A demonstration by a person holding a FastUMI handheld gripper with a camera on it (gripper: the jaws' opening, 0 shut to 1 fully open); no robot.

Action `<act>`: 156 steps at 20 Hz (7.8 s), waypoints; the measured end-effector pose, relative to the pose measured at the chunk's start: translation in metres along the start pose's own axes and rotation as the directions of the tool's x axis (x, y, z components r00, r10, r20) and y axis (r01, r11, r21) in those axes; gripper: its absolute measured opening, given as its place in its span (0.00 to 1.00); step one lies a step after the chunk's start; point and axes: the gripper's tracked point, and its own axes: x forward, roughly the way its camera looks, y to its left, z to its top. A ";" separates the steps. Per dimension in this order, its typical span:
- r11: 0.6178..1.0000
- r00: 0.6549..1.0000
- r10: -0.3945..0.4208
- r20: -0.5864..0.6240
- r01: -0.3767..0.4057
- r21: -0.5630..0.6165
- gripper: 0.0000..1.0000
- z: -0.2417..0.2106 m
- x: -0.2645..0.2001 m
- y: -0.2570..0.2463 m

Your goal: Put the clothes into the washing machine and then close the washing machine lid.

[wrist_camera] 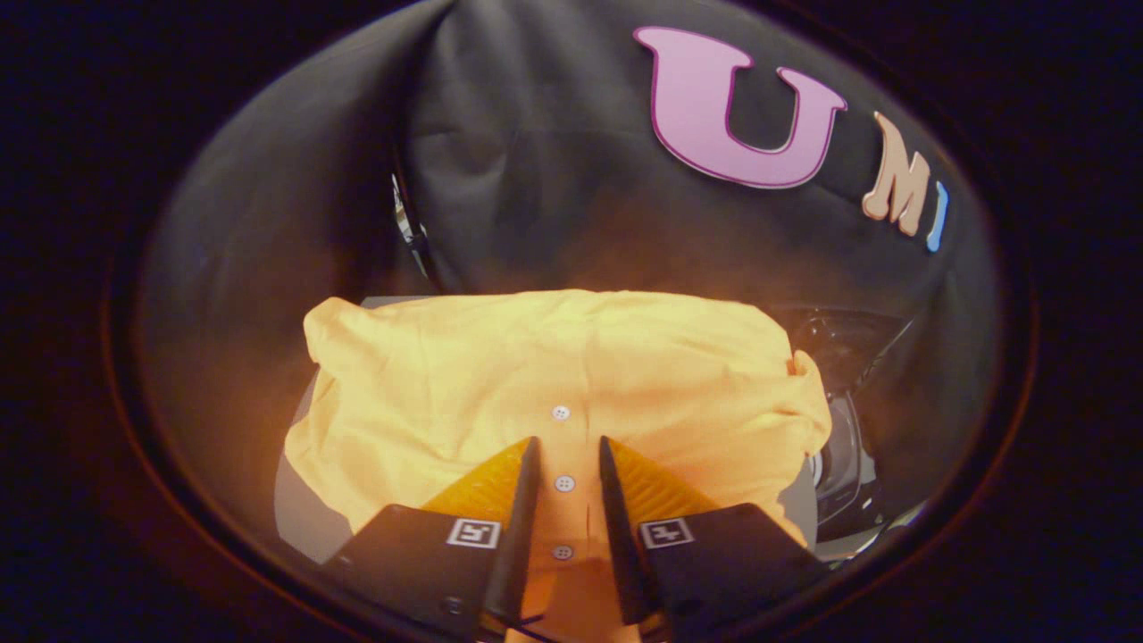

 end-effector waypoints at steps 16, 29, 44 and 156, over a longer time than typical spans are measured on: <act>1.000 0.987 0.009 0.161 -0.012 0.019 0.01 -0.046 -0.090 -0.036; 0.994 0.937 -0.102 0.334 0.085 0.065 0.01 -0.007 -0.191 -0.123; 0.948 0.878 -0.315 0.360 0.274 0.160 0.00 0.038 -0.127 -0.293; 0.984 0.905 -0.173 0.390 0.143 0.106 0.98 0.109 0.143 -0.389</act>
